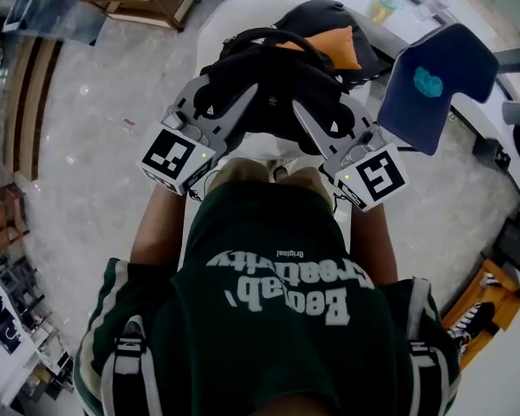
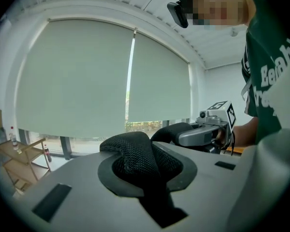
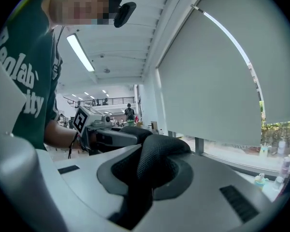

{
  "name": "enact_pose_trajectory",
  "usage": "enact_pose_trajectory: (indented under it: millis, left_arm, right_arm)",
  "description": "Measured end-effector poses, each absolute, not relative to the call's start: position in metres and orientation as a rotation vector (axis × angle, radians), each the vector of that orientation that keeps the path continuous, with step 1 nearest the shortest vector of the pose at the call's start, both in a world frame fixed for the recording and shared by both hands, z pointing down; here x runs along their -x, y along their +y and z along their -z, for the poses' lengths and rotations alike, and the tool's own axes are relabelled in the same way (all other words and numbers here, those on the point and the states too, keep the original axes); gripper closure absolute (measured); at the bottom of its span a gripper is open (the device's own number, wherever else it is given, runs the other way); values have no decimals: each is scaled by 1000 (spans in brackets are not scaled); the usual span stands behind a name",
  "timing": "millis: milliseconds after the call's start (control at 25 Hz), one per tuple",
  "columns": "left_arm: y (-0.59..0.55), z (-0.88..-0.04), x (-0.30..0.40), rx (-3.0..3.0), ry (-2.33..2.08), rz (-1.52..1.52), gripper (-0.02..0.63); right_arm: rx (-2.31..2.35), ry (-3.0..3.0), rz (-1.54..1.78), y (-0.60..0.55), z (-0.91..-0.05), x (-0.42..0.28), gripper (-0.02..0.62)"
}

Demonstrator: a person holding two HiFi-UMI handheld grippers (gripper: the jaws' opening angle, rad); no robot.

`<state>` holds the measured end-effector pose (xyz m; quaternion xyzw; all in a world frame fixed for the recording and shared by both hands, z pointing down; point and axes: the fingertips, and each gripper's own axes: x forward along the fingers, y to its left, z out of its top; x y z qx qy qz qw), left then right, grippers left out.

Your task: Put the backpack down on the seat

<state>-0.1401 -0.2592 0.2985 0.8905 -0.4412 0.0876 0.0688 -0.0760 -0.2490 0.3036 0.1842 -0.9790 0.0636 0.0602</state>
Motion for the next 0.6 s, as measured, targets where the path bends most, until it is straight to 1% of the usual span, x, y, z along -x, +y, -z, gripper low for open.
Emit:
enact_pose_trajectory:
  millis: [320,600]
  left_arm:
    - [-277,-308,146,-2582,-1404,-271,518]
    - [-287,-311,165,-2631,-1398,-321,520]
  right_arm:
    - [-475,-2997,-173,-275,-307,82,523]
    - [-466,-2969,-178,-281,-311,100,523]
